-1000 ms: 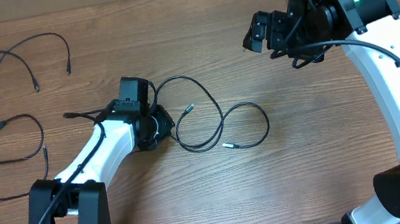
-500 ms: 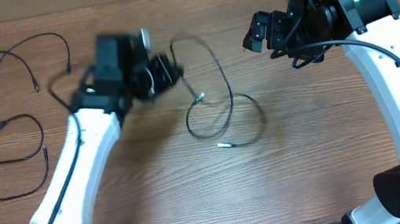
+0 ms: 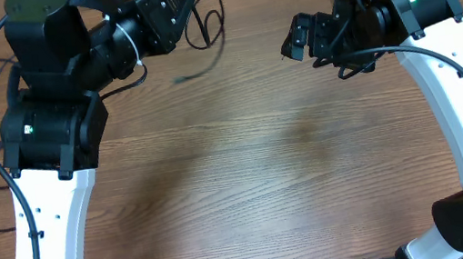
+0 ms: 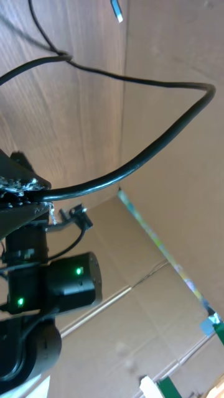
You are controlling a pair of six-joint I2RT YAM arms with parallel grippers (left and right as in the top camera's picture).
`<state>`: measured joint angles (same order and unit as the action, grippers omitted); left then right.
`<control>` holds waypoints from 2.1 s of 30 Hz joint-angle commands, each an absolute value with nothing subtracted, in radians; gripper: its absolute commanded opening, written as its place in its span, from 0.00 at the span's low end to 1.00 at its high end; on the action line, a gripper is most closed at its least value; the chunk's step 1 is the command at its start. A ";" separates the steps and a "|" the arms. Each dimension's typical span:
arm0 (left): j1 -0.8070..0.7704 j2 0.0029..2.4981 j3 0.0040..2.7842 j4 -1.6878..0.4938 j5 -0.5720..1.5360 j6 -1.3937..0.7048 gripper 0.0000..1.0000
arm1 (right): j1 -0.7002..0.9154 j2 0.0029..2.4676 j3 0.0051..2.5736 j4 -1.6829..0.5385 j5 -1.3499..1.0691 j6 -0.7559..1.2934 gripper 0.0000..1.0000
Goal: Untangle cables
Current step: 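Lift the held cable with the left gripper and carry it left, then lower the cable at the lower left with the left gripper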
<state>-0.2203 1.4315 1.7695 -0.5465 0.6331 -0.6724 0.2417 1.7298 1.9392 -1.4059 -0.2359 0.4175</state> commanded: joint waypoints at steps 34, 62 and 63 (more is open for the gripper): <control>-0.208 1.317 1.799 -1.416 -0.070 -0.902 0.04 | 0.238 1.713 1.950 -1.401 -0.232 0.419 1.00; 0.332 1.318 1.612 -1.683 -0.278 -0.978 0.05 | 0.238 1.713 1.950 -1.401 -0.232 0.419 1.00; 0.350 1.318 1.589 -1.672 -0.286 -0.984 0.04 | 0.238 1.713 1.950 -1.401 -0.232 0.419 1.00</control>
<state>0.3080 1.3277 1.6508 -1.6802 -0.2478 -0.9665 0.2420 1.7298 1.9392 -1.4059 -0.2359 0.4179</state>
